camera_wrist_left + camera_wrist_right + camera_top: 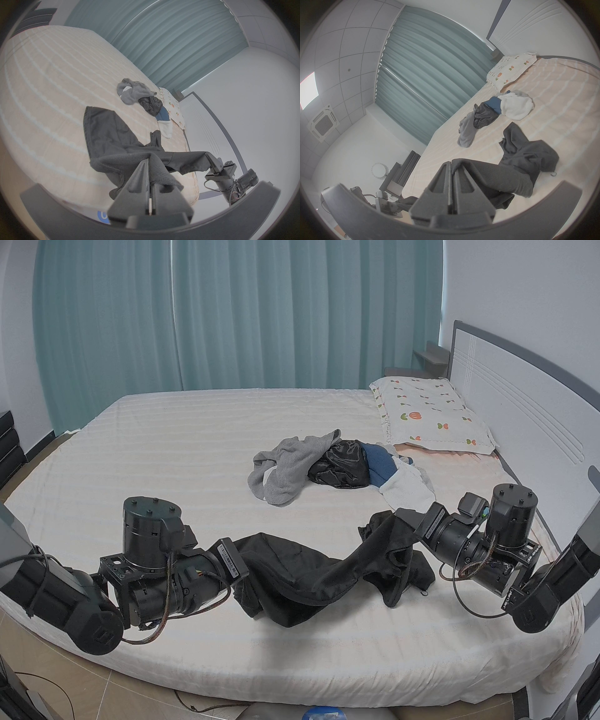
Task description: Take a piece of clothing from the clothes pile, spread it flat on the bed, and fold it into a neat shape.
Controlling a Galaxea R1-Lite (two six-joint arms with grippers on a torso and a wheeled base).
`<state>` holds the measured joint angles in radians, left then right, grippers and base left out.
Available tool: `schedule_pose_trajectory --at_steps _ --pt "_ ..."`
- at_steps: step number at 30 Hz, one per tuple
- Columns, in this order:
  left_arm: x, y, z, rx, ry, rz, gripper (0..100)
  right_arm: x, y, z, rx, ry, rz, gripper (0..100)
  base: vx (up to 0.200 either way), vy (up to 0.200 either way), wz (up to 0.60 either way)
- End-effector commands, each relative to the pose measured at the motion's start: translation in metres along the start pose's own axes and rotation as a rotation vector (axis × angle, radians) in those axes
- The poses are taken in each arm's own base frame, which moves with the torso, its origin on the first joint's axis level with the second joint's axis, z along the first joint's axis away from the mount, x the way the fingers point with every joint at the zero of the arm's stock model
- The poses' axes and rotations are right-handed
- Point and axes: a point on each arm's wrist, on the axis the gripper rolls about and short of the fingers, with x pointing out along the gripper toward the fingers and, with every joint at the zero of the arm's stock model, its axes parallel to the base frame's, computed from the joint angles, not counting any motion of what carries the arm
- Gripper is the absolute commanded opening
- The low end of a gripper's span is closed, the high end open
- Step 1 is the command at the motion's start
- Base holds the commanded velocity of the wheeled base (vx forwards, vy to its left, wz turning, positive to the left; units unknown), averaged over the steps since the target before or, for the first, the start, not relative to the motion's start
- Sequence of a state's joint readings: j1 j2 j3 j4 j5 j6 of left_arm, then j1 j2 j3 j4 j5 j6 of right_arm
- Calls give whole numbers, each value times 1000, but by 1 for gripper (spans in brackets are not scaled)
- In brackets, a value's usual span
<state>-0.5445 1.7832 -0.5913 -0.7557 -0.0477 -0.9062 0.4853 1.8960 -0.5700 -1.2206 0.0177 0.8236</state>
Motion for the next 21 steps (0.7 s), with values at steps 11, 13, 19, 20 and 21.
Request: schedule_pose_trajectory --at_steps 11,13,19,20,21 --pt "-6 0 -2 2 -27 -32 0 -5 1 -3 -1 13 -1 0 0 0 0" --pt "-6 0 -2 0 -23 -37 0 -5 1 -3 -1 12 0 0 0 0 0" --pt "-9 -3 6 -59 -40 -59 0 -5 1 -3 1 10 -2 0 0 200 0" --pt "-9 -3 6 -59 -42 -59 0 -5 1 -3 1 10 -2 0 0 200 0" --pt "-9 -3 6 -58 -43 -60 0 -5 1 -2 1 7 -3 0 0 200 0"
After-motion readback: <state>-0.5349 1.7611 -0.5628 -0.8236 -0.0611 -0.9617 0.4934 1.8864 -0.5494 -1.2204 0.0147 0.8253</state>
